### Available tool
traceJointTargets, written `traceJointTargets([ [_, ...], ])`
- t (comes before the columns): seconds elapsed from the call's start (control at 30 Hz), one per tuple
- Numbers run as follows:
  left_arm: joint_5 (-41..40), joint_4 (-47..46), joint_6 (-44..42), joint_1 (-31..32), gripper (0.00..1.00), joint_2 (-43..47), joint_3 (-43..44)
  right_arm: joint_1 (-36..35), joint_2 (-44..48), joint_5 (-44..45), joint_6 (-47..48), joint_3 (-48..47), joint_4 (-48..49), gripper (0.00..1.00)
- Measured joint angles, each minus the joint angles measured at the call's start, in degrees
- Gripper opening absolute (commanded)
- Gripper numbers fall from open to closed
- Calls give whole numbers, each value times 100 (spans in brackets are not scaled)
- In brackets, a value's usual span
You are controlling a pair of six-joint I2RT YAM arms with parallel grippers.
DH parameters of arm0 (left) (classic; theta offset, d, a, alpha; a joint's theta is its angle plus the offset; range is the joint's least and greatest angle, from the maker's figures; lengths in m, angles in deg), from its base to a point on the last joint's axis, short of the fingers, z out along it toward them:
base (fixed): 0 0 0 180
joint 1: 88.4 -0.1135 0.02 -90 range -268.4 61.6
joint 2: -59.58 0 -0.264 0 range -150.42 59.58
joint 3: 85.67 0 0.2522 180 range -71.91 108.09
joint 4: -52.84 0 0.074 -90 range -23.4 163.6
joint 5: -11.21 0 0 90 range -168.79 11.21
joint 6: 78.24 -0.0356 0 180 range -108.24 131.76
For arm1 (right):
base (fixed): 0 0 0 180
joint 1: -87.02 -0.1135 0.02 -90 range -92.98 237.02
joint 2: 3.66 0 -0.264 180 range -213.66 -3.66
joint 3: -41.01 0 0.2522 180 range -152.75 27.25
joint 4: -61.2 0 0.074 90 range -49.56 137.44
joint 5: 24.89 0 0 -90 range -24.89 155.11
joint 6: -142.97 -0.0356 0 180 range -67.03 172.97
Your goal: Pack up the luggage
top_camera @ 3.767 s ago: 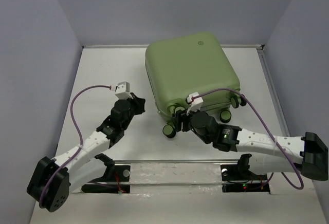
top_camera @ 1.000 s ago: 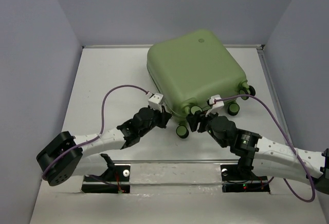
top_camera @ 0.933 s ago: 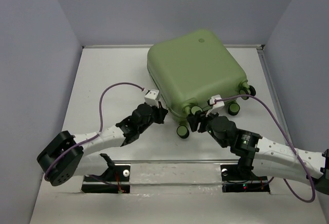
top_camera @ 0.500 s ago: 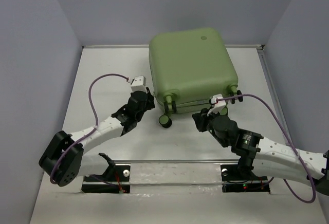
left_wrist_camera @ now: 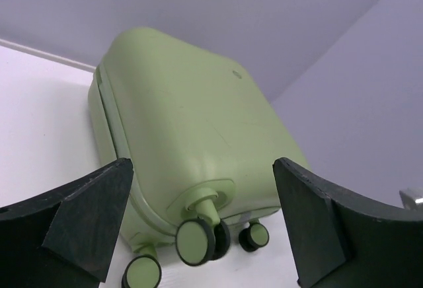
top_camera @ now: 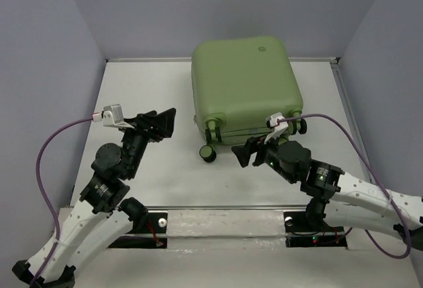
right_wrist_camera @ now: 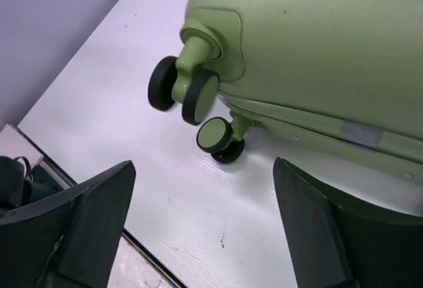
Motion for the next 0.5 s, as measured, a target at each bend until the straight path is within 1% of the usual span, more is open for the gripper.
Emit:
traceJointTargets([
  [0.03,74,127,-17,0,99,26,85,0,28,-96,31,-129,-46,94],
  [0.1,249,479,-66,0,99,55,275,0,81,-216,87,-376,-216,91],
  [0.13,282,614,-79,0,99,55,334,0,118,-236,127,-505,-310,100],
  [0.27,339,1126,-173,0,99,70,481,-2,448,-289,306,-901,-673,100],
  [0.37,367,1346,-275,0,99,192,492,-2,925,-234,472,-1233,-929,100],
  [0.5,382,1436,-431,0,99,442,492,-2,1685,13,619,-1292,-1069,100],
])
